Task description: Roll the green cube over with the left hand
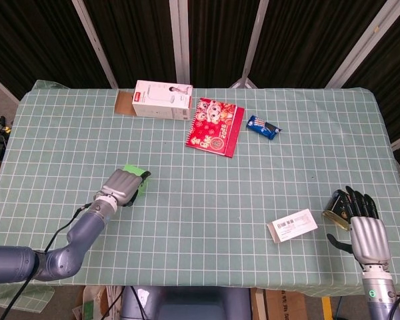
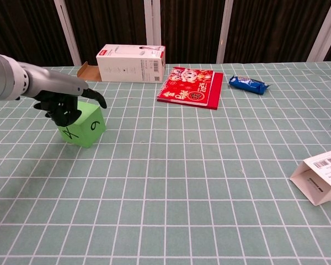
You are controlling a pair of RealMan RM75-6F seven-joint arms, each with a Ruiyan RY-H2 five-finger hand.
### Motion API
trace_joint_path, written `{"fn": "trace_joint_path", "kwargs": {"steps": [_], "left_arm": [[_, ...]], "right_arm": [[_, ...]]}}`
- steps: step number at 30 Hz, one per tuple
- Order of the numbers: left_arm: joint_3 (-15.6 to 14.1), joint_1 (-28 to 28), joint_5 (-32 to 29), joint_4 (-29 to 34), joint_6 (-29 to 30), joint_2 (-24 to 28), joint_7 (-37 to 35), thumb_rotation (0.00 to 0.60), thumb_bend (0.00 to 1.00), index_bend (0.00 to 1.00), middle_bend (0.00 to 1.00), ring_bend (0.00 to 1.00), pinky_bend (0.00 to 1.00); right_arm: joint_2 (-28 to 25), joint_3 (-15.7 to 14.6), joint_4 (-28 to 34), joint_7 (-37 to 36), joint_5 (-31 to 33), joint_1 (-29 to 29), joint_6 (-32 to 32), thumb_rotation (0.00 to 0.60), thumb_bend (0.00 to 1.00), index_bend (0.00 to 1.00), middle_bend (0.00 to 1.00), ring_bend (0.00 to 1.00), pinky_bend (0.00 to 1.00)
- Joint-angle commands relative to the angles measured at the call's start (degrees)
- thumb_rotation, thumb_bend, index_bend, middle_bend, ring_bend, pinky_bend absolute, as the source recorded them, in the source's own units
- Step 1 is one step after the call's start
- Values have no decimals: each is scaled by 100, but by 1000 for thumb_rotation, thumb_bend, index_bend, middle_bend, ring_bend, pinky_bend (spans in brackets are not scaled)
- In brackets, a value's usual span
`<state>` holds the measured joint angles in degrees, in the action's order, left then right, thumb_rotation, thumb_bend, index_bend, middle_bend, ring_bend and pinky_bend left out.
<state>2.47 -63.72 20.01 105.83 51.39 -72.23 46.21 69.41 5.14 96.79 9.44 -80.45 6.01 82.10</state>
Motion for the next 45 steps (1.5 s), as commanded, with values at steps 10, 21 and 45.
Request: {"fn": "trace_joint_path", "kwargs": {"steps": [10,21,45], "left_arm": [[-270,-24,125,-78,-39,-23,-164,600,913,130,823,749,822],[-434,8,259,-226,80,-35,-292,600,913,129,823,749,822],[-403,-114,-283,-568,323,-131,-203,600,913,126,823,749,822]], "right_arm": [[0,14,-13,-18,38,4,-11,600,185,76,14,0,18],[36,9,-29,54,97,31,-76,600,185,76,13,0,17],[53,0,-27,139,182,52,-137,600,185,76,14,0,18]]}}
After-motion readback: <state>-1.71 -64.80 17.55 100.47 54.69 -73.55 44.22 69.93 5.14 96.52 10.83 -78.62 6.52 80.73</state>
